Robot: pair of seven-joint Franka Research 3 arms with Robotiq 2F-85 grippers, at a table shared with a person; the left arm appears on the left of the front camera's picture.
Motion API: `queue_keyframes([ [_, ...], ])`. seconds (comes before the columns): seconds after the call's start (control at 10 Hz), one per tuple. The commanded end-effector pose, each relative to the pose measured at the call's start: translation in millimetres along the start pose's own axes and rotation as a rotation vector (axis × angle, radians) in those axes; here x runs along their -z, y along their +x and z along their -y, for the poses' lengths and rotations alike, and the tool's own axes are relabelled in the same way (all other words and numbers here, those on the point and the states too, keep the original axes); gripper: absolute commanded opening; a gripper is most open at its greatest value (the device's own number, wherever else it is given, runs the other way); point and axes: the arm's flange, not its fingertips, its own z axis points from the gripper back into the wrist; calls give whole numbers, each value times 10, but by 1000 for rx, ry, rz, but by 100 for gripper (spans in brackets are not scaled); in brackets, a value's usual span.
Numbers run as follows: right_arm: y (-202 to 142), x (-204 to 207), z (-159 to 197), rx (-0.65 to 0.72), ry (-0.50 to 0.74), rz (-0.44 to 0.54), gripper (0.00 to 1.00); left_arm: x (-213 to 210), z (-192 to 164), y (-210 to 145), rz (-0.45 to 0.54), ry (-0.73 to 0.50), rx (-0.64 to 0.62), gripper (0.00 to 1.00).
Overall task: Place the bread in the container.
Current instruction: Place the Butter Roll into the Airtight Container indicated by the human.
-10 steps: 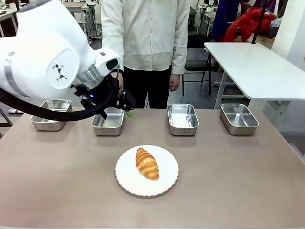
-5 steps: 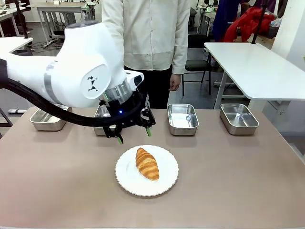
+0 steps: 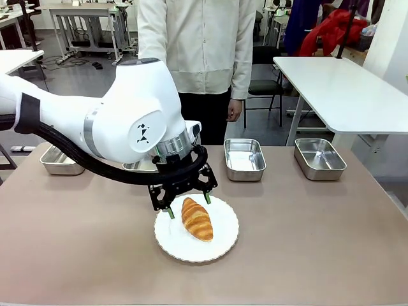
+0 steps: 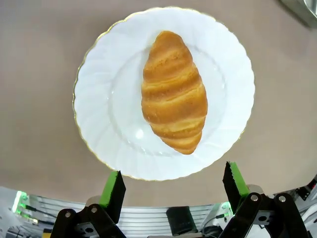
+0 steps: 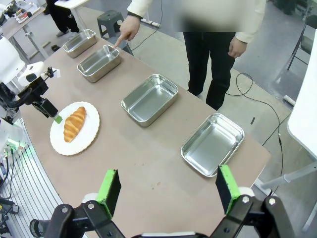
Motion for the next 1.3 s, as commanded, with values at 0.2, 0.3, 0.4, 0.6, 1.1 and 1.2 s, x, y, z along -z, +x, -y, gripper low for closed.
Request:
queue_keyframes([
  [0.2,7,1,20,-18,15,27,100,-15,-4,12,3,-2,3,100],
  [0.3,7,1,20,-18,15,27,100,100,36,34,7,62,5,100],
  [0.4,7,1,20,-18,15,27,100,177,77,83,8,83,14,100],
  [0.6,7,1,20,-18,15,27,100,314,113,169,-16,78,46,100],
  [1.1,7,1,20,-18,15,27,100,559,152,358,-58,53,56,100],
  [1.2,7,1,20,-18,15,27,100,618,192,388,-66,62,59,100],
])
